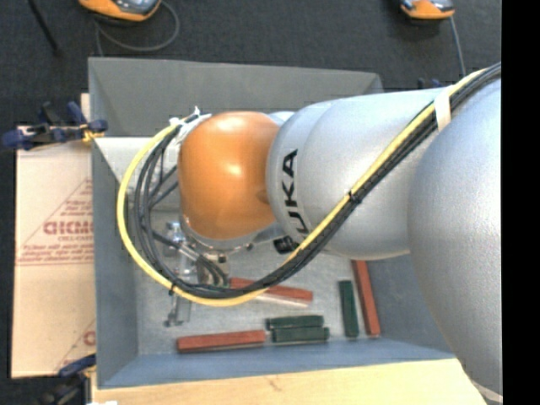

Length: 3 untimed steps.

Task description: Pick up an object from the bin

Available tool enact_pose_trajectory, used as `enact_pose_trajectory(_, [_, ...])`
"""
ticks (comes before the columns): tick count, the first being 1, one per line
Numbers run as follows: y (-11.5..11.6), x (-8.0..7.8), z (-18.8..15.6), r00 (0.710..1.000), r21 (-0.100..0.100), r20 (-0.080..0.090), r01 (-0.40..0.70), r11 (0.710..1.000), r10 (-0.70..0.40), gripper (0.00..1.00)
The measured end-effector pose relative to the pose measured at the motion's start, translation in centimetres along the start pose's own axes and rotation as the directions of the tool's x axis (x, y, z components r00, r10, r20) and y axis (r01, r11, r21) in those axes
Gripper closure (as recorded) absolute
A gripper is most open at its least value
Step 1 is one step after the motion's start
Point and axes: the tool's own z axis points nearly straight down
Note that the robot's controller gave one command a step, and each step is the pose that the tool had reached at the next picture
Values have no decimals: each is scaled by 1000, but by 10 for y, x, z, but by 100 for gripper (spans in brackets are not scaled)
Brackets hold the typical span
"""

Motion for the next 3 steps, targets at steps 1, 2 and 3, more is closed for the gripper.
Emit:
enact_pose_trajectory(1, [-44,13,104,907,5,-3,-420,907,420,0])
enact_pose_trajectory(2, [-147,-39,137,920,6,4,-392,920,392,0])
enact_pose_trajectory(3, [-141,-37,136,921,0,2,-389,921,389,100])
